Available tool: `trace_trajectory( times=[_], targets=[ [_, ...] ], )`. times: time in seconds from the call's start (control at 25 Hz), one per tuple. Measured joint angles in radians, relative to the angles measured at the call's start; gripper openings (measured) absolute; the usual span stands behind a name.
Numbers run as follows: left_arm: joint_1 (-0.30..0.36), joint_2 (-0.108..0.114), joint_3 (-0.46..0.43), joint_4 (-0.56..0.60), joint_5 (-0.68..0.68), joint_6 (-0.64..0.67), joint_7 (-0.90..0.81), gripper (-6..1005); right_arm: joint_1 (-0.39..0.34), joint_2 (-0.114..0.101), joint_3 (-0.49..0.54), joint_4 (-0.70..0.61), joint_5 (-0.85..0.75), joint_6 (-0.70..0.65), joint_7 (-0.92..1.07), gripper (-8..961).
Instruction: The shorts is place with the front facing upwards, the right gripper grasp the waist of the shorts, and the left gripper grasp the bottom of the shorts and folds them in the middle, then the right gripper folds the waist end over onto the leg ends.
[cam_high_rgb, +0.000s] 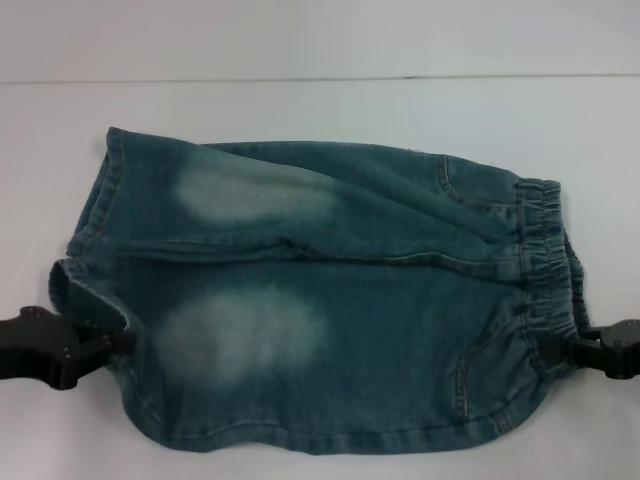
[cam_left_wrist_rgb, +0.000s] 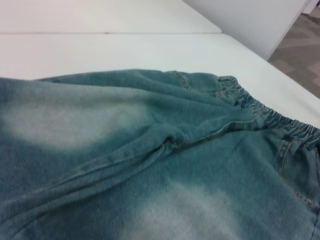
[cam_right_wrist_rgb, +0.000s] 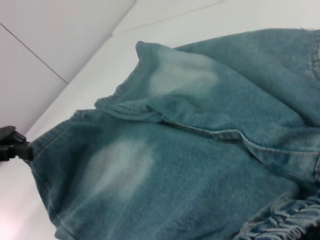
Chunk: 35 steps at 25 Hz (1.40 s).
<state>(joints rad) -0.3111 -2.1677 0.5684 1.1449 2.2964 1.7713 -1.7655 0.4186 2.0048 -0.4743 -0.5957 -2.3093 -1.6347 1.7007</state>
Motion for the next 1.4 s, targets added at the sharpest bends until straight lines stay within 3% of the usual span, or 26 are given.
trace_trajectory(
  times=[0.2, 0.4, 0.8, 1.4],
  targets=[
    [0.005, 0.002, -0.013, -0.005, -0.056, -0.037, 0.009, 48, 0.0, -0.01, 0.034, 0.01, 0.07, -0.035, 0.002, 61],
    [-0.004, 0.002, -0.051, -0.055, -0.135, -0.187, 0.013, 47, 0.007, -0.009, 0.072, 0.037, 0.167, -0.003, 0.027, 81],
    [-0.058, 0.003, -0.063, -0.22, -0.32, -0.536, 0.014, 46, 0.021, 0.006, 0.108, 0.172, 0.534, 0.208, 0.057, 120],
    [-0.221, 0.005, -0.054, -0.427, -0.392, -0.815, 0.142, 44, 0.134, 0.028, 0.103, 0.222, 0.653, 0.509, 0.036, 179]
  ],
)
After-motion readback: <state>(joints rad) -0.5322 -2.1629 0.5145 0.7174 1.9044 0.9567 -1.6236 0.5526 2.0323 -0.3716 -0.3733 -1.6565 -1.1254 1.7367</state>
